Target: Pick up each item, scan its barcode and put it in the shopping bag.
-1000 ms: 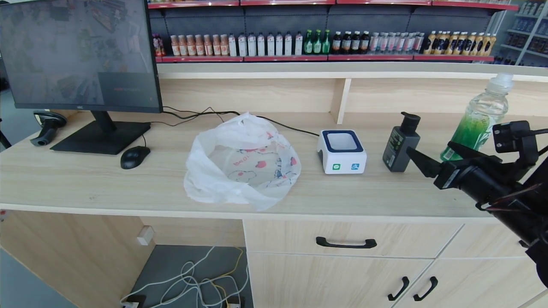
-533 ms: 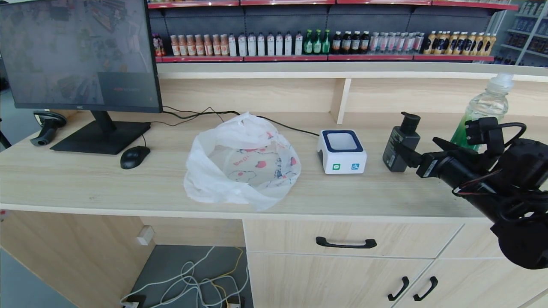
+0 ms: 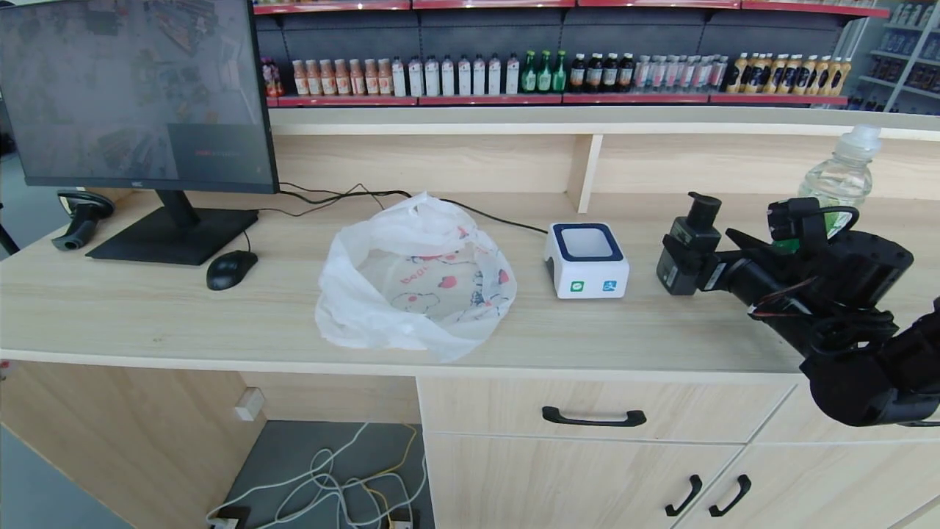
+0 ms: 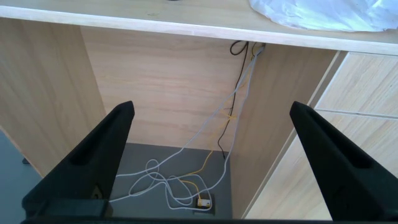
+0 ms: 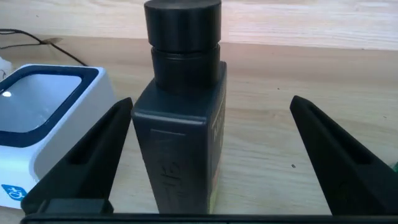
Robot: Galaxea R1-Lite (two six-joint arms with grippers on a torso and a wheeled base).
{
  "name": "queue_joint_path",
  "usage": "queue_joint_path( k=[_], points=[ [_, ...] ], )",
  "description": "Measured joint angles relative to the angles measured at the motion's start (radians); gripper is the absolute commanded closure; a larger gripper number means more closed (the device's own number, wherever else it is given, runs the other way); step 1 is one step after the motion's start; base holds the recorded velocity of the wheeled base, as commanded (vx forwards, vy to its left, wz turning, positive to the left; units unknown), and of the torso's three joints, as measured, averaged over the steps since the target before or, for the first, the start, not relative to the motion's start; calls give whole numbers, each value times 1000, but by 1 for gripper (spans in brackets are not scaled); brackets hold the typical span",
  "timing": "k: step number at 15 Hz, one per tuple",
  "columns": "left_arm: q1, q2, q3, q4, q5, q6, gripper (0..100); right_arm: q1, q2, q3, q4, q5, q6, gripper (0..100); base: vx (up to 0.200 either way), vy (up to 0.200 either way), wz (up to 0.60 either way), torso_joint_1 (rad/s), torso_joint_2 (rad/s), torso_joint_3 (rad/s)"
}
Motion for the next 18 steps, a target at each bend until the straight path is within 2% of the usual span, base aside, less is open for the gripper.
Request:
queue_joint_path(
  k=[12,13,18],
  points=[
    [0,0,0,0,0,0,0,-17,89,-69,0,-6,5,0,0,0,0,0,0,0],
    [0,0,0,0,0,1,0,-17,90,-77,-1,-6,4,100,0,0,0,0,0,0],
    [0,0,0,0,0,1,0,-17,89,-78,-4,-6,3,100,0,0,0,0,0,0]
  ],
)
